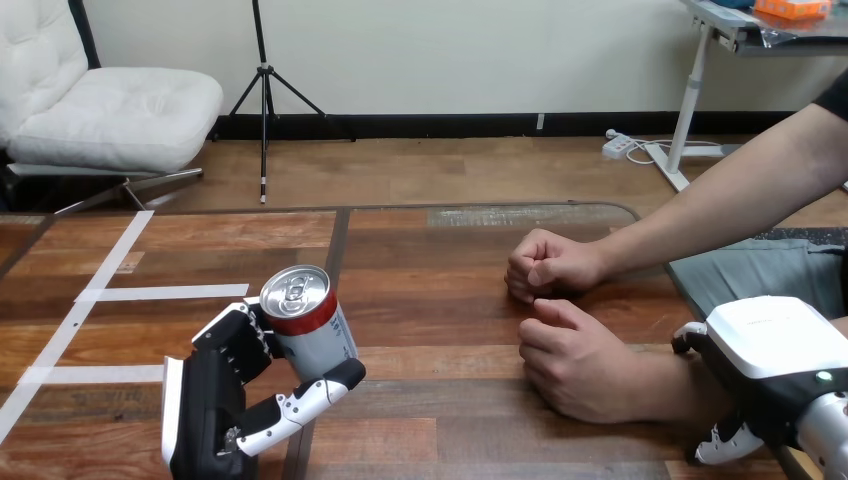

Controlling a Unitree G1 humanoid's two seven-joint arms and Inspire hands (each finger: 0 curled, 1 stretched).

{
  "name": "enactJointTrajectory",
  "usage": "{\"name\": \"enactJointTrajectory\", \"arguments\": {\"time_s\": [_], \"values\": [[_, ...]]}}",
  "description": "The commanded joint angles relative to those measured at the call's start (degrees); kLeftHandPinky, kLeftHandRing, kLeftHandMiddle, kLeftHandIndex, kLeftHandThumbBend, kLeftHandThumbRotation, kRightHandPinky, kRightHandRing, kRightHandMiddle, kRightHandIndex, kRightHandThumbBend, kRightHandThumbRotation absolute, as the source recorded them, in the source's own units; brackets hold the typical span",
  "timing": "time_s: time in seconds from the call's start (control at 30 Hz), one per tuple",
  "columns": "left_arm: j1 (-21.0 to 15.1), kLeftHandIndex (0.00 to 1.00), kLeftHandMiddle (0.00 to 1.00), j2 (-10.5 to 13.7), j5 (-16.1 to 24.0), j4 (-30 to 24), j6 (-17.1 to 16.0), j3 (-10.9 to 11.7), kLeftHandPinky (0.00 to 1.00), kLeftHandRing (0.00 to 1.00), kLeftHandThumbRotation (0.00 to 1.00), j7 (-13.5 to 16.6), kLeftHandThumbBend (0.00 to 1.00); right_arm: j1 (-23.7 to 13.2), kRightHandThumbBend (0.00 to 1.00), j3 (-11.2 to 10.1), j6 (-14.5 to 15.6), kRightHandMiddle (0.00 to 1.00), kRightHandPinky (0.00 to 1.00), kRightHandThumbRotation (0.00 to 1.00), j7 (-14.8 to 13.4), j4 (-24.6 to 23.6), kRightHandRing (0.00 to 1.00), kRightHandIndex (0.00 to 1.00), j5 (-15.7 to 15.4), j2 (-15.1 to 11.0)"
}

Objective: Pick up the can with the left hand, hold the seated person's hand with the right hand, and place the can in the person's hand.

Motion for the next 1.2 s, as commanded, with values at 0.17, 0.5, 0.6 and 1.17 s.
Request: {"name": "enactJointTrajectory", "arguments": {"time_s": [0.17,0.5,0.6,1.17], "values": [[-2.7,0.51,0.49,0.5,-0.8,-3.5,-1.3,0.5,0.43,0.44,0.0,-0.6,0.74,-5.0,0.78,0.3,-1.5,0.81,0.83,0.19,-2.9,3.8,0.83,0.78,2.2,-2.0],[-2.4,0.51,0.49,0.3,-0.7,-3.8,-1.1,0.4,0.42,0.44,0.0,-0.7,0.74,-6.7,0.8,1.6,-2.1,0.79,0.79,0.16,-5.3,8.1,0.81,0.77,2.6,-1.2],[-2.4,0.51,0.48,0.3,-0.6,-3.8,-1.2,0.4,0.42,0.44,0.0,-0.6,0.74,-7.1,0.81,2.1,-2.2,0.79,0.78,0.16,-6.3,9.3,0.81,0.77,2.9,-1.0],[-2.4,0.5,0.48,0.6,-1.8,-3.6,-1.5,0.6,0.42,0.43,0.0,-1.5,0.73,-9.0,0.83,4.9,-3.6,0.79,0.76,0.14,-11.6,15.3,0.8,0.76,4.5,-0.6]]}}
